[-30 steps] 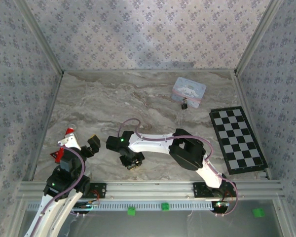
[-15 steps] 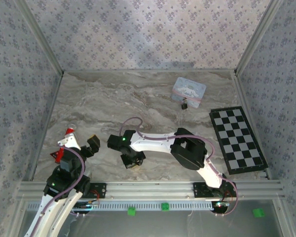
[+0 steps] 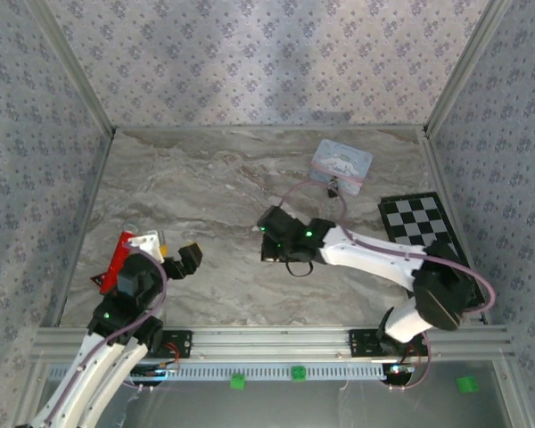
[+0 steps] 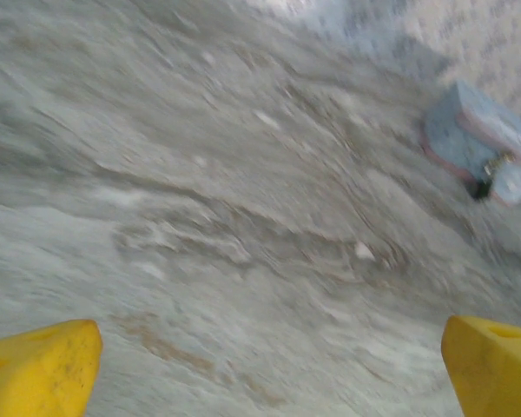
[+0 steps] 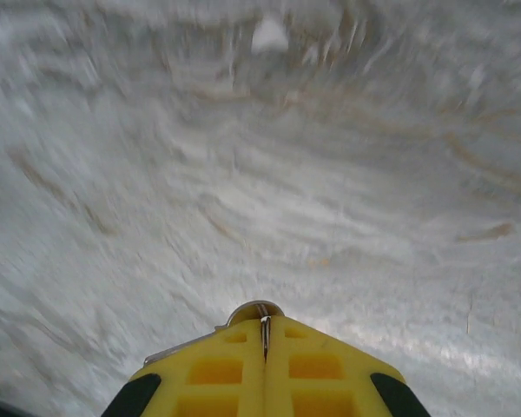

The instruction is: Unlock the padlock with the key

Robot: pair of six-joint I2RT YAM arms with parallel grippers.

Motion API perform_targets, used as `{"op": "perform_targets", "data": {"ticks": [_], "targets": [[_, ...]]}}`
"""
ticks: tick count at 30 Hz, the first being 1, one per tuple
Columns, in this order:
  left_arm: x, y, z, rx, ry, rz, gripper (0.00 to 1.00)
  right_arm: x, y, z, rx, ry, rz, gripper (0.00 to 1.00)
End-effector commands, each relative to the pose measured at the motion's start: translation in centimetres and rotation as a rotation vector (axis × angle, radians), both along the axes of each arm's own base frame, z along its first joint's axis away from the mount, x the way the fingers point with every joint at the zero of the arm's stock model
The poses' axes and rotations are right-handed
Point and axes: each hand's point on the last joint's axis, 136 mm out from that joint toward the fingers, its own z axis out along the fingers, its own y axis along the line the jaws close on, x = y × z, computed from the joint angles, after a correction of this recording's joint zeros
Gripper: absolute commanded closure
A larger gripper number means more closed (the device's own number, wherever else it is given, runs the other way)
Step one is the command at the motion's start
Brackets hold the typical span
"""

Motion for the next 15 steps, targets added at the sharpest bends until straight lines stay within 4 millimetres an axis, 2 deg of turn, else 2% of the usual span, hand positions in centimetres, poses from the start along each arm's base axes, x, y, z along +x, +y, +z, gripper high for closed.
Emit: {"op": "perform_targets", "data": {"ticks": [1,3,6,11,15], "targets": [[0.1,-5.1,4.5,-0.157,-0.052,-0.238,0.00,2.3,-0.4,2.8,0.186,-0.105,-0.160,1.00],[0.1,-7.4,6.3,-0.236,-0.041,-0.335,0.00,2.9,-1.9,4.1,0.267,-0.151,-0.237,1.00],[0.5,-9.8,7.9,-0.279,-0.047,-0.405,0.00,3.4,-4.0,5.1,0.390,-0.202,-0.342,1.00],[0.7,-14.0,8.9,-0.242,-0.075,-0.492,0.00,3.2,-6.7,6.1,0.602,-0.240,-0.466,1.00],[0.8,-18.1,9.5,-0.277,-0.091,-0.561,0.03,2.3,-7.7,7.3,0.674,-0.271,-0.464,1.00]]}}
